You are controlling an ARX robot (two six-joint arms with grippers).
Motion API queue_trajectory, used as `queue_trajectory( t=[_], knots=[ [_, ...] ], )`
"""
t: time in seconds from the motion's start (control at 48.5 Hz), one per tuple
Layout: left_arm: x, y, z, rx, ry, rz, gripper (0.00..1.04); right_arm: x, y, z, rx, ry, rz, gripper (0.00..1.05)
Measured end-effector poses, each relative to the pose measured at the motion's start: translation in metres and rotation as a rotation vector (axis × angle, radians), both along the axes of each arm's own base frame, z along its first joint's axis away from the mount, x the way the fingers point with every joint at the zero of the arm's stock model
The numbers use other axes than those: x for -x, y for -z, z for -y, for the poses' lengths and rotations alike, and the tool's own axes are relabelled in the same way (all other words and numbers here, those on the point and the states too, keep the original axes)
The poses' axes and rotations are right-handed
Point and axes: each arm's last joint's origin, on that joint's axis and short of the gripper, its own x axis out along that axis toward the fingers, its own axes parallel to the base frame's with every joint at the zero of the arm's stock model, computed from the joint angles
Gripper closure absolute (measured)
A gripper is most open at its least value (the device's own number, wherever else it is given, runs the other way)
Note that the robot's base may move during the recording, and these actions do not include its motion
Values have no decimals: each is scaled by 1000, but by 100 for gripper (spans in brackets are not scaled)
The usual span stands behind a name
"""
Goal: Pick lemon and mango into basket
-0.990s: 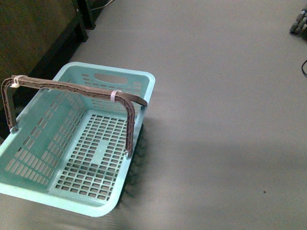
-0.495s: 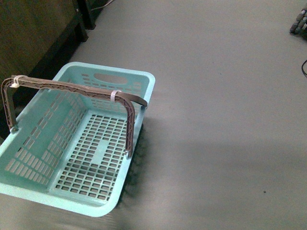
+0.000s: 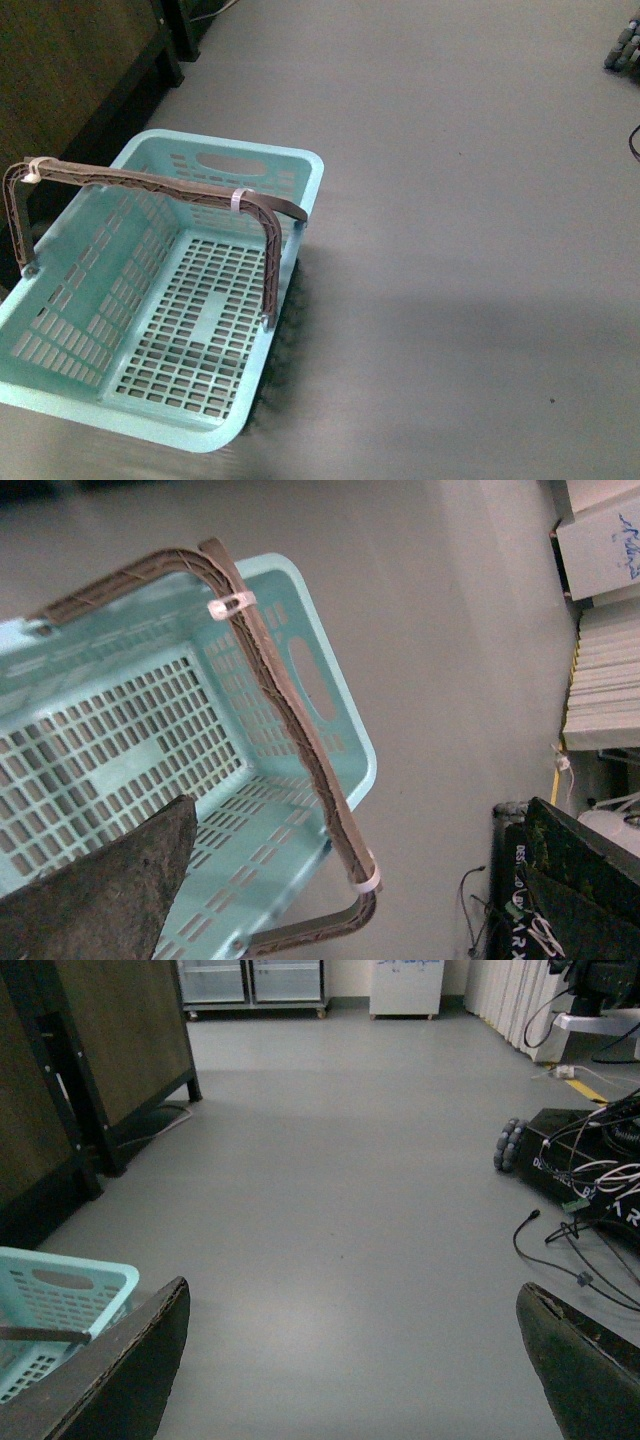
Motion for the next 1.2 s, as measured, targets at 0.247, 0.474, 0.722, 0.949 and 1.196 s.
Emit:
queue_trajectory(
  t=[0.247, 0.474, 0.722, 0.949, 1.196],
  knots=[
    [-60, 52, 44, 66, -9, -175, 7, 0, 0, 0, 0, 0, 0, 9],
    [-108, 74, 73, 122, -14, -195, 7, 0, 0, 0, 0, 0, 0, 9],
    [-132, 86, 79, 147, -20, -194, 7, 0, 0, 0, 0, 0, 0, 9],
    [-151, 99, 64, 180, -66, -183, 7, 0, 0, 0, 0, 0, 0, 9],
    [-172, 105, 47, 215, -100, -192, 52, 0, 0, 0, 0, 0, 0, 9]
  ],
)
